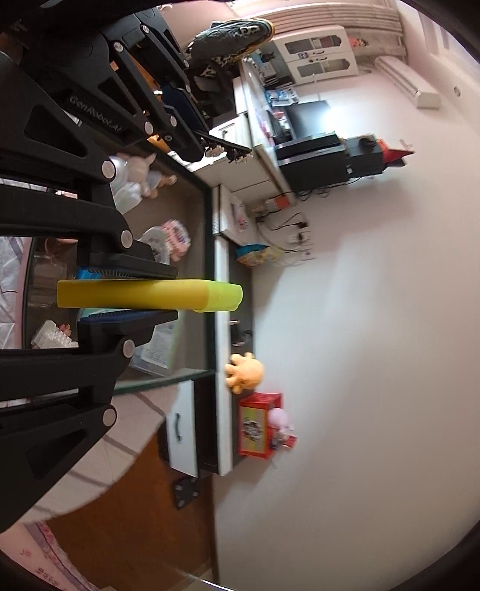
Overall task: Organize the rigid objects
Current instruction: 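Carry the hair clip and yellow highlighter into the pink box and release, then withdraw both tools from the pink box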
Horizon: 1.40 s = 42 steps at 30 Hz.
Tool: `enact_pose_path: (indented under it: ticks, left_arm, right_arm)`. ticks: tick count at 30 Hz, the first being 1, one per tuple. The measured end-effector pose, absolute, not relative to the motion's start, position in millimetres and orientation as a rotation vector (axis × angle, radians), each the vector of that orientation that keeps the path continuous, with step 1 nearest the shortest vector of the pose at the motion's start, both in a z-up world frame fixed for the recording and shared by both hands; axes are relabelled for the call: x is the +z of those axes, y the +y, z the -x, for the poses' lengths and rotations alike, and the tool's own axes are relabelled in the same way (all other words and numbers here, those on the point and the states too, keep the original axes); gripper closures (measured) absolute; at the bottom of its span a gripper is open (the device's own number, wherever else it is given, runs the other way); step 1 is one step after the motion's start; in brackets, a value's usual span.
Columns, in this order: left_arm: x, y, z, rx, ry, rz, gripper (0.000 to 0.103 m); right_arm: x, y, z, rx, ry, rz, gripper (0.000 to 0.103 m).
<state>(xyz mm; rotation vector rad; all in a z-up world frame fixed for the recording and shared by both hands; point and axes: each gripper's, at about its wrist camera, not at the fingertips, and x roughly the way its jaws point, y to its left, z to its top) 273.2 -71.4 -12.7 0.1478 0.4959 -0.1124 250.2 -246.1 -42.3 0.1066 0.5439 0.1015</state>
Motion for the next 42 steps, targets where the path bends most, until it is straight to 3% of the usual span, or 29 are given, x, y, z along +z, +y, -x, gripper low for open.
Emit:
enact_pose_path:
  ticks: [6,13,14,15,16,17,18,20,23,26,32,36,42]
  left_arm:
    - [-50.3,-66.6,-289.7,-0.104,0.599,-0.137,0.083]
    - [-50.5,-63.2,-278.1,-0.085,0.56,-0.137,0.08]
    - [-50.5,-61.0,-278.1,-0.088,0.559,-0.133,0.07]
    - [-50.3,-61.2,-276.2,-0.089,0.555,-0.132,0.063]
    - [-49.6,-58.3,-278.3,-0.088,0.549,-0.135,0.042]
    - [-48.9,-58.6,-278.0,-0.087,0.54,-0.142,0.026]
    - [-47.6,-60.4,-275.0,-0.084,0.522,-0.155,0.021]
    - [-44.7,-61.0,-272.1,-0.091,0.499,-0.163,0.009]
    - [-40.1,-58.7,-269.1,-0.083,0.472,-0.163,0.001]
    - [-37.9,-51.5,-270.2,-0.087,0.478,-0.13,0.0]
    - [-40.0,-48.6,-272.6,-0.088,0.498,-0.124,0.0]
    - [-41.0,-46.6,-273.9,-0.094,0.51,-0.115,0.0]
    - [-43.6,-44.8,-275.7,-0.109,0.535,-0.095,0.0]
  right_arm:
    - [-91.8,-259.5,-271.7,0.1,0.672,-0.141,0.087]
    - [-90.3,-265.6,-263.4,0.068,0.646,-0.154,0.087]
    - [-89.9,-264.6,-261.7,0.071,0.641,-0.153,0.086]
    - [-89.8,-263.0,-261.3,0.07,0.64,-0.147,0.078]
    - [-89.6,-261.5,-261.4,0.071,0.64,-0.141,0.066]
    - [-89.8,-261.0,-261.3,0.072,0.639,-0.141,0.06]
    - [-89.9,-260.5,-262.4,0.068,0.637,-0.142,0.052]
    - [-88.1,-261.2,-262.9,0.074,0.634,-0.141,0.05]
    - [-85.1,-262.6,-262.5,0.062,0.626,-0.151,0.04]
    - [-83.5,-270.4,-262.8,0.043,0.623,-0.183,0.024]
    - [-76.2,-269.9,-256.5,0.043,0.582,-0.175,0.018]
    - [-74.2,-267.7,-254.3,0.035,0.571,-0.161,0.0]
    - [-73.1,-272.8,-252.2,0.03,0.561,-0.169,0.0]
